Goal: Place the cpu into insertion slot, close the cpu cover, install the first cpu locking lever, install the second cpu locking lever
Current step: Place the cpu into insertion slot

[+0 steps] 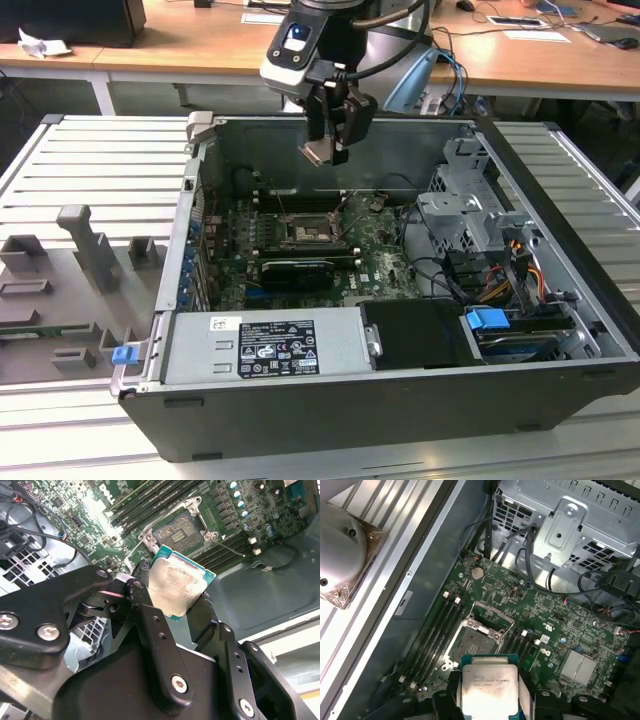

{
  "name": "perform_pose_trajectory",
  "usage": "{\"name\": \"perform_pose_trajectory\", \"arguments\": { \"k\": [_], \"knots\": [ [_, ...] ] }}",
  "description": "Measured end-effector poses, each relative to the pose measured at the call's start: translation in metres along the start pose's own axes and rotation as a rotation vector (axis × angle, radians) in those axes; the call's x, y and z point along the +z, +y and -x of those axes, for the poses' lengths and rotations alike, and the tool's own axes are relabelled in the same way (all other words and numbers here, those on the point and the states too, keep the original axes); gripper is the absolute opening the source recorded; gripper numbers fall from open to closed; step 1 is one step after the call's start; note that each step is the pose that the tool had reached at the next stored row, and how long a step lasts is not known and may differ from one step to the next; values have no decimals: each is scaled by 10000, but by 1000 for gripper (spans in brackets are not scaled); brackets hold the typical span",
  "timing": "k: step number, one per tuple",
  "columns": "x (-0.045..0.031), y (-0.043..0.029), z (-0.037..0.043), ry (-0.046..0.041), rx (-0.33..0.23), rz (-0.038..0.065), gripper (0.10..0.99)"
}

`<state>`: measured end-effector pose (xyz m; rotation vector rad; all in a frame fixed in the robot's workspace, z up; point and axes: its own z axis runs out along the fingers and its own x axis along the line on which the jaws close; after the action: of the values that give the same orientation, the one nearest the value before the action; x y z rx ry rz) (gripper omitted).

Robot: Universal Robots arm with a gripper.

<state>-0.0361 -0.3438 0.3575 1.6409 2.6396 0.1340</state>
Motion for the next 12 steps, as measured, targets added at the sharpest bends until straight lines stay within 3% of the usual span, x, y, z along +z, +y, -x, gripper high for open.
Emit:
{"name": "perform_pose_trajectory", "arguments": {
  "k": [12],
  "knots": [
    [7,-1,0,-83,935,18,541]
  ]
}}
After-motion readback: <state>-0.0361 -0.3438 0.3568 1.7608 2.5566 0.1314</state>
